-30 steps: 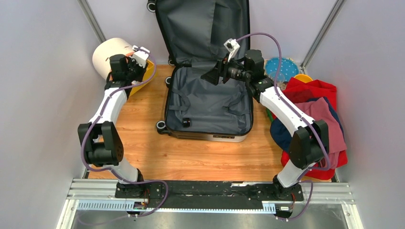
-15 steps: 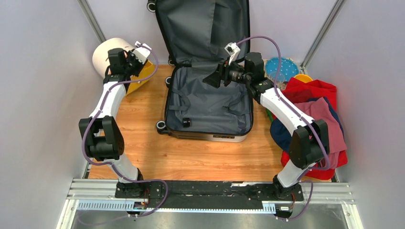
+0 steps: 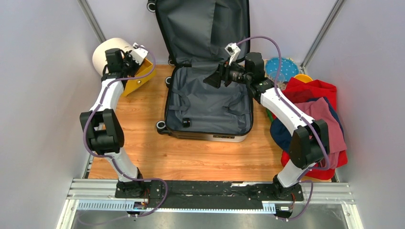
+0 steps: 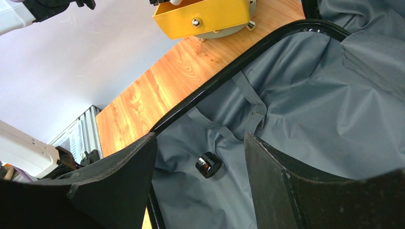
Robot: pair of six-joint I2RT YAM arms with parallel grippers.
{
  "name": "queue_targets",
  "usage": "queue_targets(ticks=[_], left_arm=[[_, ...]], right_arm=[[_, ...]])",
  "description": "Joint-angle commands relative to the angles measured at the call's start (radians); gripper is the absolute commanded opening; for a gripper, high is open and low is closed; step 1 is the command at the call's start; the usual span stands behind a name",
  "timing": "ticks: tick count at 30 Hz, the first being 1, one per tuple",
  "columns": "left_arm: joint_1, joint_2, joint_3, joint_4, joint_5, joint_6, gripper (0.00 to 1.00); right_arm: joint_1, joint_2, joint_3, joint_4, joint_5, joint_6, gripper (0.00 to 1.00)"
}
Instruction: Open, take out, and arrange the luggage
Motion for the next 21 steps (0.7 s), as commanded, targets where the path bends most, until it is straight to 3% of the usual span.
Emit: queue_targets(ticks=[1,6,12,17,21], left_arm=[[0.016,-0.004,0.022,0.028,0.042,0.030,0.16],[0.018,-0.016,0.025,0.029,0.054,-0.022,0.43],[0.018,-0.040,0.047,-0.007,0.075,-0.053,0.55],[0.024,-0.081,0.056,-0.026,0.091,-0.087,0.52],[0.024,-0.118,0.064,-0.115,0.182,-0.160,0.33]], right_arm=[[-0.003,-0.028,0.020,0.013,-0.005,-0.019,0.70],[-0.002,-0.019,0.023,0.014,-0.011,-0.017,0.71],[-0.002,-0.008,0.028,0.023,-0.017,0.000,0.71],[-0.003,-0.007,0.028,0.036,-0.019,0.009,0.71],[-0.002,-0.010,0.028,0.033,-0.017,0.009,0.71]])
